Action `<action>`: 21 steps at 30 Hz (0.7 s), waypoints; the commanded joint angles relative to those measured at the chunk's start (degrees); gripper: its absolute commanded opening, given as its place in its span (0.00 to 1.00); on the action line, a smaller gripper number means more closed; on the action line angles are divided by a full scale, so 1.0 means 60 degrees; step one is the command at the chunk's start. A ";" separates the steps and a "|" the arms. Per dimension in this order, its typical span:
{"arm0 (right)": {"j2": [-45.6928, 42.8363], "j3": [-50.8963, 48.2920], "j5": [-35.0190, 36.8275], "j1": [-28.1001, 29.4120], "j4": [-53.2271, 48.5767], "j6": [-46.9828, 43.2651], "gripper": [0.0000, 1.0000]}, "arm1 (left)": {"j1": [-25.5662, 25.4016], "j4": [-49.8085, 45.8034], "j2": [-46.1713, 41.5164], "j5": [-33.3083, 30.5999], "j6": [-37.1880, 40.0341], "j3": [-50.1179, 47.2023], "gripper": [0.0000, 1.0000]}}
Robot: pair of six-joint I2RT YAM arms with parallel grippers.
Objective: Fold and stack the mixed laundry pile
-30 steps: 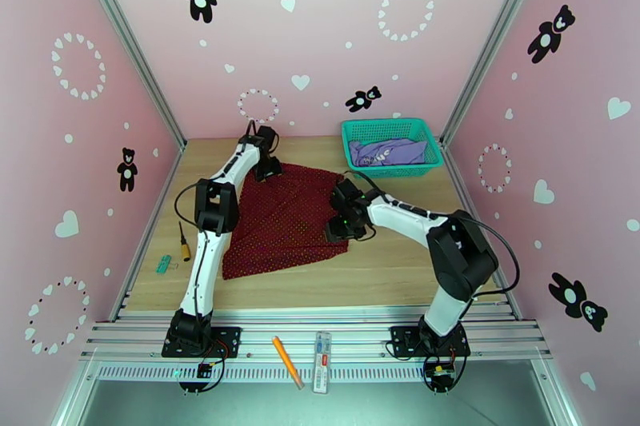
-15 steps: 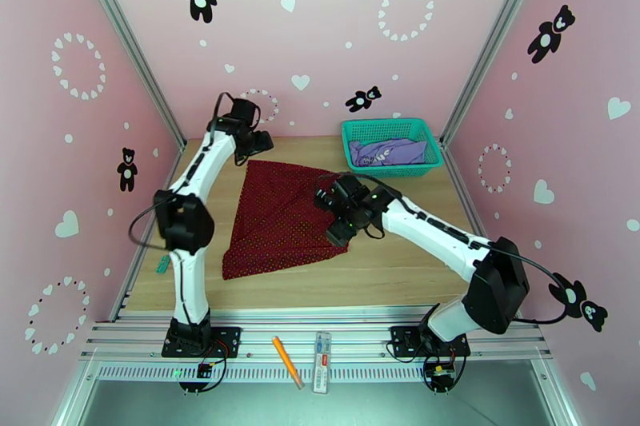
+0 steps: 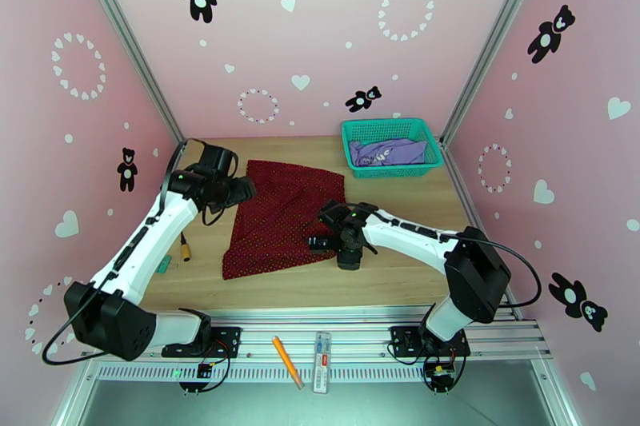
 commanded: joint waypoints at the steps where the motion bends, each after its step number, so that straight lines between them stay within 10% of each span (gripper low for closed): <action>1: 0.0389 -0.0055 0.0116 0.0132 0.0462 -0.0176 0.50 | 0.0036 -0.0185 -0.0501 0.0106 -0.0515 -0.0771 0.78; 7: 0.1103 0.0015 0.0468 0.0202 0.0976 -0.0083 0.36 | 0.0014 -0.0353 -0.1213 0.0190 -0.0443 -0.2129 0.77; 13: 0.1283 0.0101 0.0575 0.0202 0.1226 0.0022 0.00 | -0.0507 -0.0894 -0.1692 -0.0309 0.0535 -0.2304 0.61; 21: 0.0730 -0.0276 0.1404 -0.0309 0.0958 0.0002 0.00 | -0.2469 -0.1426 -0.0745 -0.1438 0.0834 -0.1714 0.76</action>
